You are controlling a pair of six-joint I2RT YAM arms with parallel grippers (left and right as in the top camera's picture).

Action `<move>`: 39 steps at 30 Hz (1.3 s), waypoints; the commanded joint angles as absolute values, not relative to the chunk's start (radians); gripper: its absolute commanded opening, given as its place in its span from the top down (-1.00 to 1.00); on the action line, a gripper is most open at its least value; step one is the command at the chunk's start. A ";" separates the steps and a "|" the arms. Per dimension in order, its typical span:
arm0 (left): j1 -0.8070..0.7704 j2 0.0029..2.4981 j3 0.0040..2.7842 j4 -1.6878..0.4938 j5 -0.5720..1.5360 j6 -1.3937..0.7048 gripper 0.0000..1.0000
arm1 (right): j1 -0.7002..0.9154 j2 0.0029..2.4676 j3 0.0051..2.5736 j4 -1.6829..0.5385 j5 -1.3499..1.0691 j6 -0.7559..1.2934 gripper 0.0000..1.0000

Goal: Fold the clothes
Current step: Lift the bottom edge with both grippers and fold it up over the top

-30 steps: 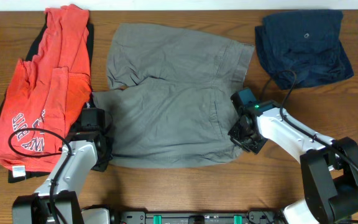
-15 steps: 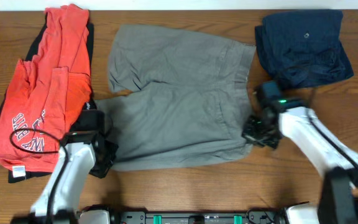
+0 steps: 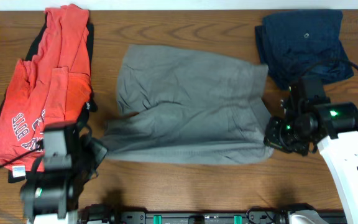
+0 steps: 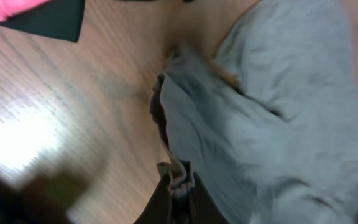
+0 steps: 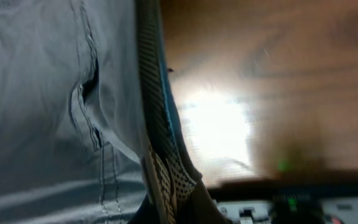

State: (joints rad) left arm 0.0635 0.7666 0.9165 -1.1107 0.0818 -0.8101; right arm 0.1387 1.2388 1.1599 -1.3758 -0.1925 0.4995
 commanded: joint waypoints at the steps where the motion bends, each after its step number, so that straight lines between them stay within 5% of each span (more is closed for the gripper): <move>1: 0.072 0.699 1.035 -1.190 0.038 -0.726 0.88 | 0.123 1.177 1.179 -1.430 -0.105 0.470 0.98; 13: 0.073 0.732 1.113 -1.198 0.035 -0.670 0.88 | 0.132 1.102 1.174 -1.450 -0.080 0.546 0.98; 39: -0.070 1.512 1.103 -0.463 0.034 -0.632 0.88 | 0.035 1.602 1.164 -0.959 -0.068 0.552 0.98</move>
